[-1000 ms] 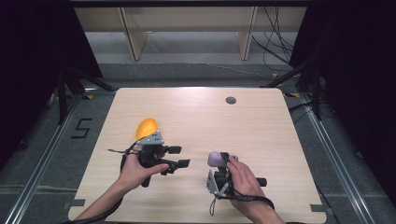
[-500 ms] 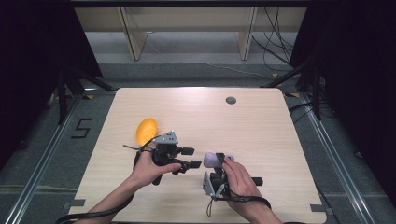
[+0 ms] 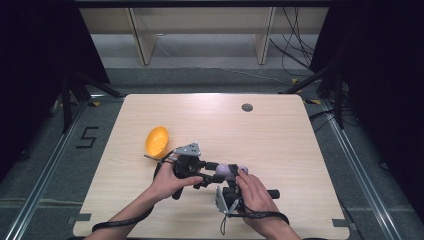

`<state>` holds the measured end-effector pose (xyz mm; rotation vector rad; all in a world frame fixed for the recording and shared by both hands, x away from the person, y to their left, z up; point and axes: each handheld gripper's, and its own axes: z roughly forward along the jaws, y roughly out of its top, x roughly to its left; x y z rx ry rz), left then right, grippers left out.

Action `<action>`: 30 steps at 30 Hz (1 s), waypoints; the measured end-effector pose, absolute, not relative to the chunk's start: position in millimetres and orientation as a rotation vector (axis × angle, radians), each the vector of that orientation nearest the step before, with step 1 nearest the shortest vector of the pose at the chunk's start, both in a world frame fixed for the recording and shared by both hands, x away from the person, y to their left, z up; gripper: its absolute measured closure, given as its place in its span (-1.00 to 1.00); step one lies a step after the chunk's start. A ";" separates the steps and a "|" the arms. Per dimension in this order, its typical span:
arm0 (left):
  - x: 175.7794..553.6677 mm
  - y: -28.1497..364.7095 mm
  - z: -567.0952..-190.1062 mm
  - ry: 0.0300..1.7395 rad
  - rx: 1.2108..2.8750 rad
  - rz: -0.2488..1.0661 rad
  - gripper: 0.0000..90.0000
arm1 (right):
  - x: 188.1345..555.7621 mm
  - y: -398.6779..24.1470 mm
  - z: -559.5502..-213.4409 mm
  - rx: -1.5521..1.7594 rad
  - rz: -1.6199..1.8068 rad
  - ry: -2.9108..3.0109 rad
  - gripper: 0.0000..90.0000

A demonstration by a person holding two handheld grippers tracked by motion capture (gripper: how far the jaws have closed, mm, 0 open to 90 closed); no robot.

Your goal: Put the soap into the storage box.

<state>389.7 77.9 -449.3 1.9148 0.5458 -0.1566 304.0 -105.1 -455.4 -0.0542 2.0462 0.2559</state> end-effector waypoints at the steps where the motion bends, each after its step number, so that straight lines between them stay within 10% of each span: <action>1: 390.4 76.5 -449.0 0.556 1.907 -0.175 -0.06 | 304.0 -104.8 -452.6 -0.085 0.237 2.031 0.11; 30: 384.6 70.9 -444.9 0.577 1.897 -0.166 0.31 | 306.2 -104.4 -453.1 -0.101 0.288 2.045 -0.07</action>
